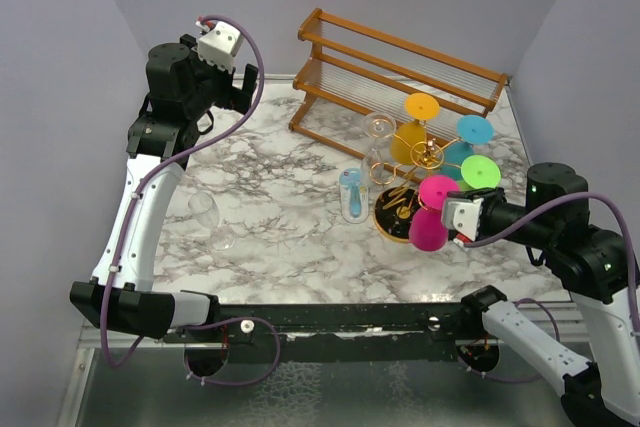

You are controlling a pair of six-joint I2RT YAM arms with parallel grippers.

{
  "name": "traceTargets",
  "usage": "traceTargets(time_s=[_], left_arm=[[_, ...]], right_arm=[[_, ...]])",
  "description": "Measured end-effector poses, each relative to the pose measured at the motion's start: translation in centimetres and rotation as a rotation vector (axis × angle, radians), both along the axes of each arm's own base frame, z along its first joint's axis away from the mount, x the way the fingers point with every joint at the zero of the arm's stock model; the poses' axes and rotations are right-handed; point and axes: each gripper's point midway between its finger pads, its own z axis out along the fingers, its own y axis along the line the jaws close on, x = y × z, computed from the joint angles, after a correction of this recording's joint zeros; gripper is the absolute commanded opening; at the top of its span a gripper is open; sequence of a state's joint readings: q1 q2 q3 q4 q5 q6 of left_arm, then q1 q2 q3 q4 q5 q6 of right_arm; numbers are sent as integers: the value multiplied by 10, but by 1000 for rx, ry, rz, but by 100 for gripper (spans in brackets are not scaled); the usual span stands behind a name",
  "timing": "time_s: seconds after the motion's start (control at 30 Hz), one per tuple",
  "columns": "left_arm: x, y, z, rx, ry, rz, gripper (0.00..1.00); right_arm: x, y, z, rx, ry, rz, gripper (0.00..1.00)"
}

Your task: Place the wine glass upside down on the wine glass rack

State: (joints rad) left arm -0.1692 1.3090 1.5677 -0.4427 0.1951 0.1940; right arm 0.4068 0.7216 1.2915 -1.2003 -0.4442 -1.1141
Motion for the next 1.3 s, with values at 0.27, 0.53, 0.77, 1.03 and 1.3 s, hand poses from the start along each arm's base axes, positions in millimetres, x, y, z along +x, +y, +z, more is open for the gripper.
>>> traceTargets(time_s=[0.27,0.53,0.77,1.03,1.3], left_arm=[[0,0,0,3,-1,-1,97],[-2,1,-9,37,17,-9,96],[-30,9,-39,167,112,-61,91],[-77,34,-62,335,210,-79,88],[-129,58,-88,442,326,-76,80]], right_arm=[[-3,0,1,20,-7,-6,52],[-5,1,-1,36,4,-10,75],[-11,2,7,78,7,-9,83],[-28,10,57,187,-52,47,83],[6,31,88,302,26,15,83]])
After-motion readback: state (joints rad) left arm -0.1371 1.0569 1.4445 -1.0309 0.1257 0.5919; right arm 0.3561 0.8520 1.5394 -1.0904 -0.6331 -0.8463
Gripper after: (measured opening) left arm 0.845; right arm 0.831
